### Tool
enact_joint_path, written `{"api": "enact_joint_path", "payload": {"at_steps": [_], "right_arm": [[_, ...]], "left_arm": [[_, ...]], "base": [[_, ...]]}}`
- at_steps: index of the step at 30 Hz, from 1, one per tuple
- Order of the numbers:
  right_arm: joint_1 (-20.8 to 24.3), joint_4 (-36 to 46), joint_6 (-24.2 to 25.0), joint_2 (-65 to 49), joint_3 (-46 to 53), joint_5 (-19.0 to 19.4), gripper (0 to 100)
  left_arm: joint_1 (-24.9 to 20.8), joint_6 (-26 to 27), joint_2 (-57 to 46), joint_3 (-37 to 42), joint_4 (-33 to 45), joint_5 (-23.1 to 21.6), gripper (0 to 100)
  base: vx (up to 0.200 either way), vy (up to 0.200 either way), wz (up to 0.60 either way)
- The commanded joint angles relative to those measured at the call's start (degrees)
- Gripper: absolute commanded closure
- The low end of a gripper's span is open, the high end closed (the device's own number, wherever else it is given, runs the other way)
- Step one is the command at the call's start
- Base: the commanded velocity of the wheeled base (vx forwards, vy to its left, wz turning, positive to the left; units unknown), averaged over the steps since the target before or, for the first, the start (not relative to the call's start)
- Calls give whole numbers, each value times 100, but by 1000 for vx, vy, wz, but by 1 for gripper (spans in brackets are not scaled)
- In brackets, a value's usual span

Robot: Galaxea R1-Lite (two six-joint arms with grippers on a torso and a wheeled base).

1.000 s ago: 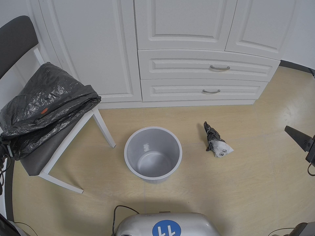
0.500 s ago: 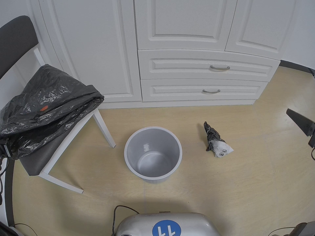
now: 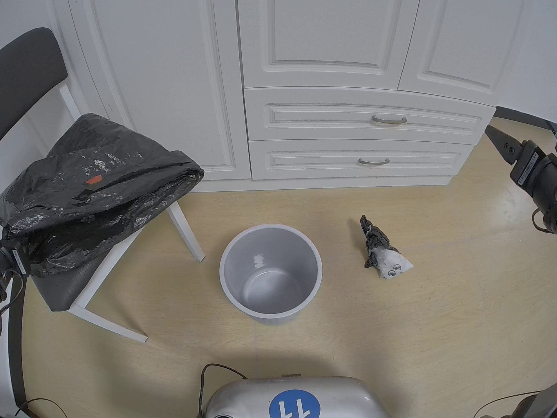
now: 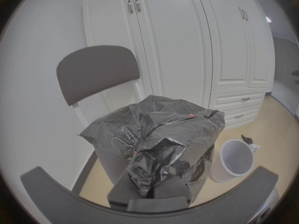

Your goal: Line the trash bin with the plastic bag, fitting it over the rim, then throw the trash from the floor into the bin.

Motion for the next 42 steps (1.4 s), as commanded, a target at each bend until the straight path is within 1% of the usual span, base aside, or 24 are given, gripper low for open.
{"api": "enact_joint_path", "payload": {"at_steps": [1, 4, 7, 11, 13, 14, 15, 18, 21, 24, 26, 27, 28, 29, 30, 32, 34, 35, 39, 40, 41, 42], "right_arm": [[519, -330, -225, 353, -52, -96, 0], [669, -356, -216, 326, 45, -78, 0], [704, -356, -207, 353, 72, -34, 0], [713, -365, -198, 397, 247, 133, 0], [713, -356, -198, 406, 300, 168, 0], [713, -356, -198, 414, 309, 168, 0], [713, -365, -216, 423, 335, 159, 0], [713, -374, -242, 423, 423, 150, 0], [722, -374, -348, 397, 458, 150, 0], [783, -383, -488, 344, 458, 159, 0], [818, -383, -488, 344, 458, 159, 0], [897, -383, -471, 344, 458, 159, 0], [906, -383, -471, 344, 458, 159, 0], [906, -383, -453, 344, 467, 159, 0], [906, -383, -453, 344, 467, 159, 0], [906, -383, -462, 335, 537, 168, 0], [906, -383, -471, 335, 555, 168, 0], [906, -391, -497, 318, 608, 168, 0], [906, -383, -497, 300, 634, 168, 0], [906, -383, -488, 291, 660, 168, 0], [906, -383, -488, 291, 660, 168, 0], [906, -383, -506, 300, 757, 177, 0]], "left_arm": [[-858, -609, -1043, -1157, 1538, 229, 100], [-893, -671, -955, -1174, 1600, 194, 100], [-893, -662, -902, -1157, 1626, 176, 100], [-893, -653, -542, -1077, 1582, 115, 100], [-876, -609, -199, -1174, 1485, -79, 100], [-876, -600, -146, -1192, 1450, -105, 100], [-867, -583, 3, -1236, 1292, -175, 100], [-902, -592, 91, -1227, 993, -202, 100], [-946, -609, -32, -1236, 949, -202, 100], [-1148, -636, -349, -1315, 1063, -184, 100], [-1192, -636, -401, -1332, 1125, -175, 100], [-1315, -636, -454, -1438, 1274, -184, 100], [-1350, -636, -454, -1482, 1292, -184, 100], [-1500, -644, -428, -1658, 1389, -184, 100], [-1500, -644, -428, -1658, 1389, -184, 100], [-1904, -653, -269, -2246, 1635, -140, 100], [-1957, -653, -208, -2361, 1696, -131, 100], [-2009, -644, -32, -2633, 1819, -122, 100], [-2009, -653, 65, -2668, 1819, -131, 100], [-2009, -680, 117, -2484, 1837, -131, 100], [-2009, -680, 117, -2484, 1837, -131, 100], [-2001, -671, 170, -2246, 1740, -158, 100]], "base": [[0, 0, 0], [0, 0, 0], [0, 0, 0], [0, 0, 0], [0, 0, 0], [0, 0, 0], [0, 0, 0], [0, 0, 0], [0, 0, 0], [0, 0, 0], [0, 0, 0], [0, 0, 0], [0, 0, 0], [0, 0, 0], [0, 0, 0], [0, 0, 0], [0, 0, 0], [0, 0, 0], [0, 0, 0], [0, 0, 0], [0, 0, 0], [0, 0, 0]]}}
